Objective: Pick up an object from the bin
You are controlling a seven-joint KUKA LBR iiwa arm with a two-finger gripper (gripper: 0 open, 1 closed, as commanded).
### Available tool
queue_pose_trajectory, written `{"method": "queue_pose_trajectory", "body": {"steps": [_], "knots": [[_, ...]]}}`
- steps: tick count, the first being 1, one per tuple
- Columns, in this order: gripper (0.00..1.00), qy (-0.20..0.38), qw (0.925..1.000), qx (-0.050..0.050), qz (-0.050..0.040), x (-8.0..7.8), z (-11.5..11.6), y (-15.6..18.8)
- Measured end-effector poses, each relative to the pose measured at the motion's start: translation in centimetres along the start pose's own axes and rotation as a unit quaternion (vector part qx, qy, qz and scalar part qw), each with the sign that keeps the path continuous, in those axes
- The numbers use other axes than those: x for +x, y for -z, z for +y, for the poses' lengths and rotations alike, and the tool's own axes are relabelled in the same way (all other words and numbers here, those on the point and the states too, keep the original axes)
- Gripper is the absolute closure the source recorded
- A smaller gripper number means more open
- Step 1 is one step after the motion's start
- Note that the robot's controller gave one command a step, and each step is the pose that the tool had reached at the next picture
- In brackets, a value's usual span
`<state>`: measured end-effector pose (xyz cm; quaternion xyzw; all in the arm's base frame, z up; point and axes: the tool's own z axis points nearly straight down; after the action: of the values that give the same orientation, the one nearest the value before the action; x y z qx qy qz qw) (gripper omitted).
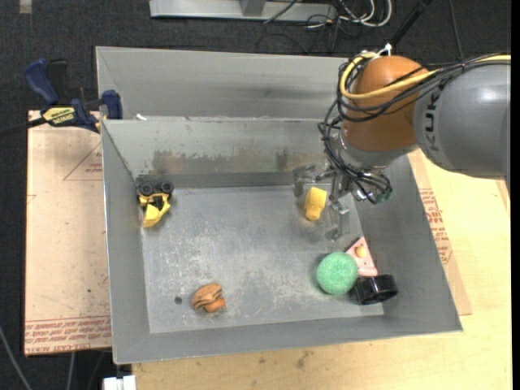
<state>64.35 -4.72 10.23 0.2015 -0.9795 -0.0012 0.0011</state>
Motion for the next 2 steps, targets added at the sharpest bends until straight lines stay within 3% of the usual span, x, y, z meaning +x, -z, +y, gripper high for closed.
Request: {"method": "queue_pose_trajectory", "body": {"steps": [1,2], "knots": [[0.00,0.059,0.9982,0.002,-0.0038,0.1,-2.7,1.0],[0.00,0.140,0.9901,0.003,-0.0055,-0.3,-2.8,-2.8]]}}
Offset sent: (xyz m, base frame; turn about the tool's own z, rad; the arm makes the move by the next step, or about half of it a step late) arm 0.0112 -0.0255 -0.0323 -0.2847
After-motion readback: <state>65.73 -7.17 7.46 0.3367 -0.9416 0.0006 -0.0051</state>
